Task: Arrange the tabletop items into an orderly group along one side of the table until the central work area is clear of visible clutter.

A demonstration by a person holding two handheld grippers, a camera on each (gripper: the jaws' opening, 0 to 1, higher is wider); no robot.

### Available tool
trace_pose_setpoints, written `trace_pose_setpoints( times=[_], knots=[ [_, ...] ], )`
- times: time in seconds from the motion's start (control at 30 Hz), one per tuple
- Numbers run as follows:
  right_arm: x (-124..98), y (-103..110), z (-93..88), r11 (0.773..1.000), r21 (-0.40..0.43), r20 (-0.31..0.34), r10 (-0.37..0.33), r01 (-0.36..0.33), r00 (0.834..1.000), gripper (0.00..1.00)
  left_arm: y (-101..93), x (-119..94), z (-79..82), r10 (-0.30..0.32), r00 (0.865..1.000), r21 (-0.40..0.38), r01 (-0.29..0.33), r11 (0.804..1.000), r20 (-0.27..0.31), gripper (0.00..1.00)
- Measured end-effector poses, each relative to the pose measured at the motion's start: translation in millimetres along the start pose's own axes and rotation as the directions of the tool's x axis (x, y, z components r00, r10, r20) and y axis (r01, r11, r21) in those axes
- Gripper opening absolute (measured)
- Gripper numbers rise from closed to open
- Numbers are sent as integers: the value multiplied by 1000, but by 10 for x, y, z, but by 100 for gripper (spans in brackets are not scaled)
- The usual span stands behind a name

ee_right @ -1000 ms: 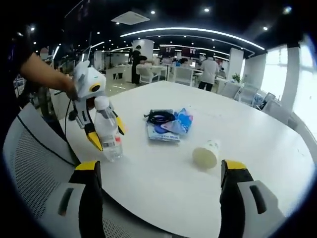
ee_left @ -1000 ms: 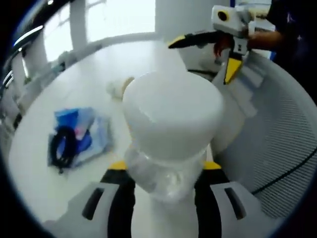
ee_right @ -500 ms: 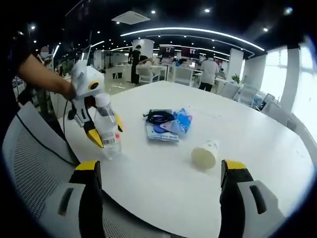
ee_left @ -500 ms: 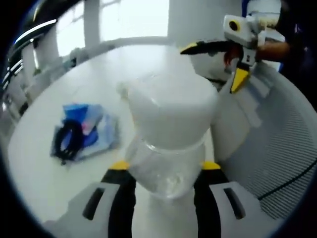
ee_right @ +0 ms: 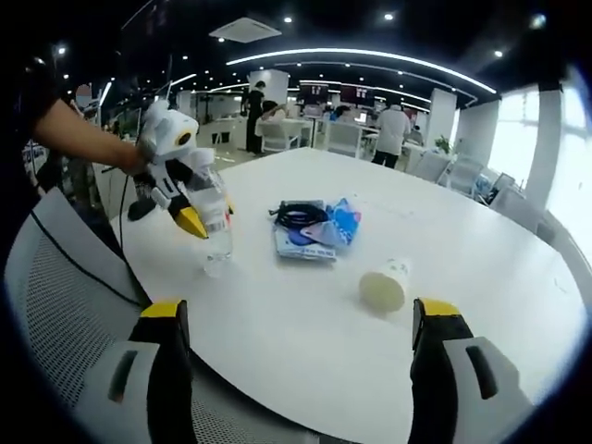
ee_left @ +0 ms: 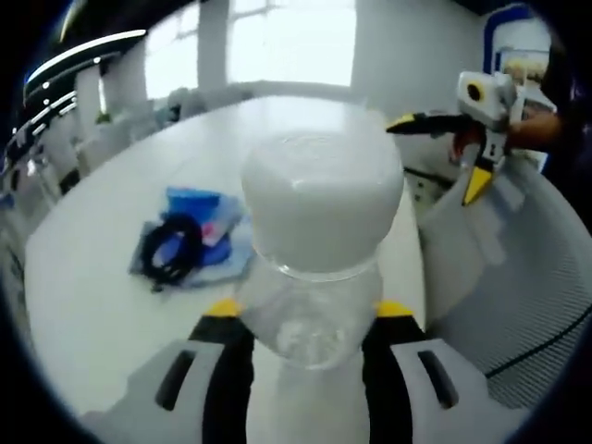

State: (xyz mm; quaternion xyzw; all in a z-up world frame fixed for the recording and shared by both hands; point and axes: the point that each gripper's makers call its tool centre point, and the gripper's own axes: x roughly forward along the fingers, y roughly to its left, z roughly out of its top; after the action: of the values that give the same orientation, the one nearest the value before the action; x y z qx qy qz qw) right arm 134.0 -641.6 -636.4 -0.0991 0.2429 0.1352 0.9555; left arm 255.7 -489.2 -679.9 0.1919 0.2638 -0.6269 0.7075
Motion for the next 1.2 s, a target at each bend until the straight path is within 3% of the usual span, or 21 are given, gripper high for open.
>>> trace_pose_setpoints(
  times=[0.77,1.2],
  knots=[
    [-21,-52,16,999,33,11,-18,18,1000,100,940,-312,-32,164,986,-70,-164,984,-3,42],
    [-14,-65,-6,999,17,-2,-27,27,1000,100,1470,-319,-227,254,967,-131,-256,958,-36,42]
  ],
)
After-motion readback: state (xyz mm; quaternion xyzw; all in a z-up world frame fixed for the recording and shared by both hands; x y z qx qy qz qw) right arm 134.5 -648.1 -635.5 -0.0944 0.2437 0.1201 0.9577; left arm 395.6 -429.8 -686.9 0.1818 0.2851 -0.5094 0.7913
